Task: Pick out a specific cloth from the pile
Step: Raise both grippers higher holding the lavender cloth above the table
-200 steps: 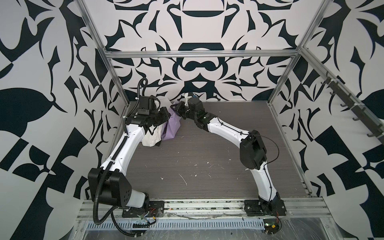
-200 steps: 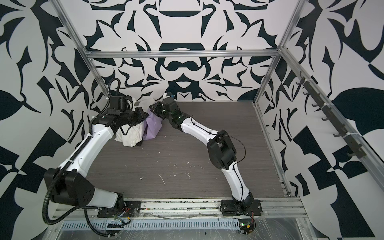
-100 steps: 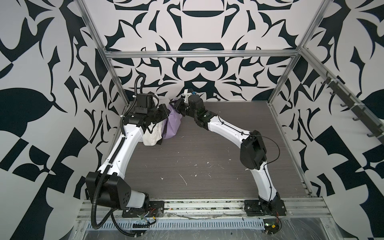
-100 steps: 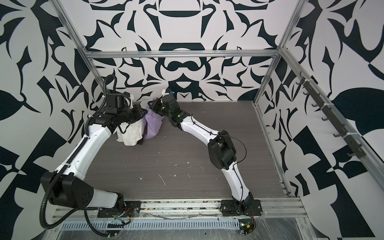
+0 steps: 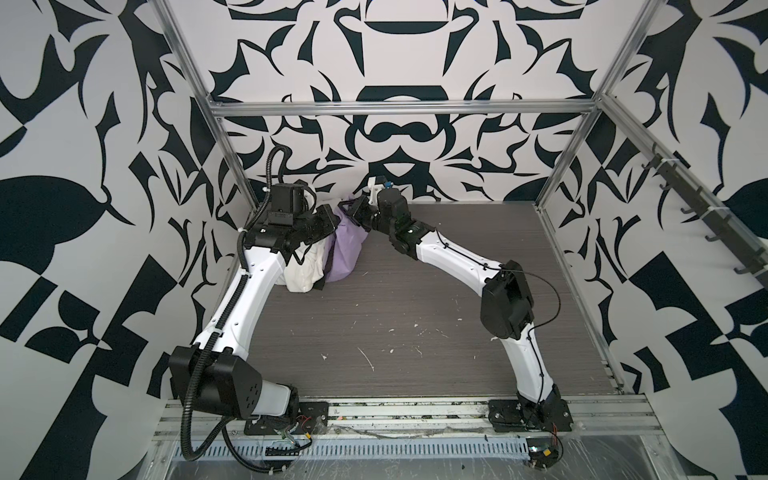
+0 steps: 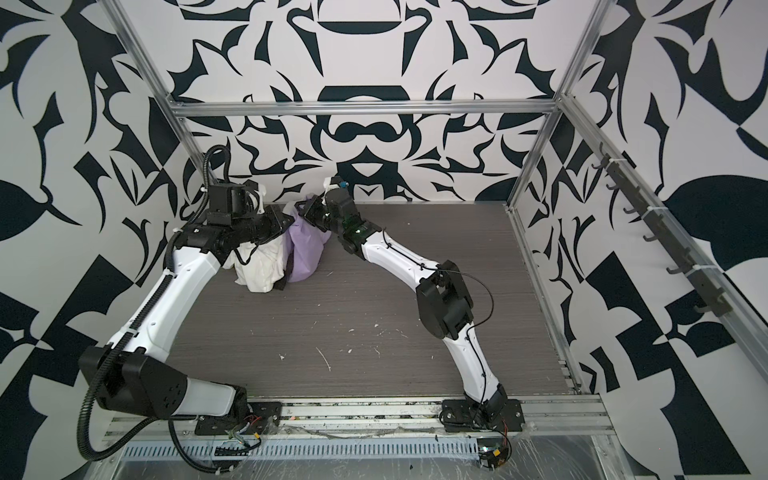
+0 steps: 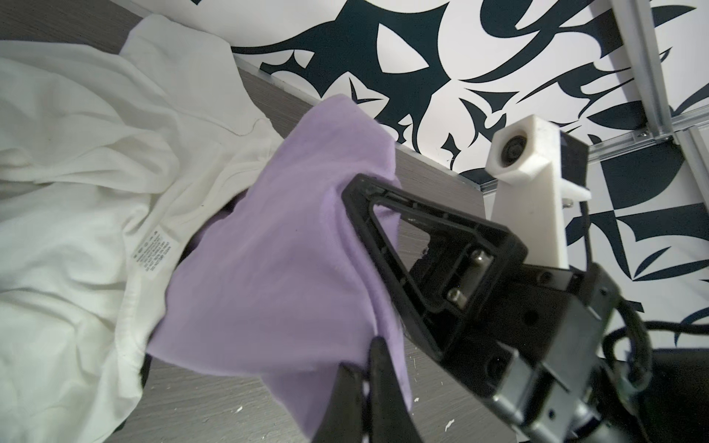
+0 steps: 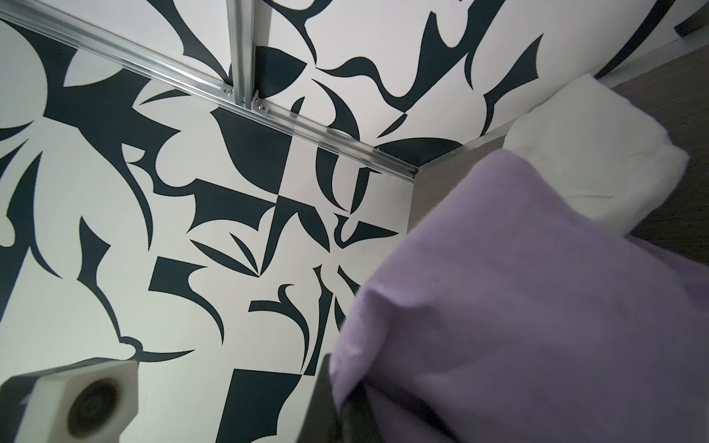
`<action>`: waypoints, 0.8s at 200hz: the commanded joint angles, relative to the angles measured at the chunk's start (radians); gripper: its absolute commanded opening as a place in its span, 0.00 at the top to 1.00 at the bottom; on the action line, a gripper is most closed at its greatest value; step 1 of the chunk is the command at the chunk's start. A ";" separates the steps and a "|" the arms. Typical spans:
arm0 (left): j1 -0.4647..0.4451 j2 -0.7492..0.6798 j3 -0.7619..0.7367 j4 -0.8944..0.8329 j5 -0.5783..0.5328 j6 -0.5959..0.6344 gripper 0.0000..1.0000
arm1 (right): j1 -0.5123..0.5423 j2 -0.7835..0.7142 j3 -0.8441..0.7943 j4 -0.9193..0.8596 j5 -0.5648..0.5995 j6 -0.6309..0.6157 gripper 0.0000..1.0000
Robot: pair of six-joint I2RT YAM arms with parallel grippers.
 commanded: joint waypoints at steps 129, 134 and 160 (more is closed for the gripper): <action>-0.050 0.017 0.151 -0.024 0.011 0.060 1.00 | -0.011 -0.056 0.174 0.019 -0.036 -0.037 1.00; -0.054 0.019 0.155 -0.024 0.010 0.061 1.00 | -0.012 -0.056 0.176 0.017 -0.036 -0.037 1.00; -0.072 0.025 0.177 -0.025 0.001 0.067 1.00 | -0.013 -0.059 0.181 0.014 -0.038 -0.042 1.00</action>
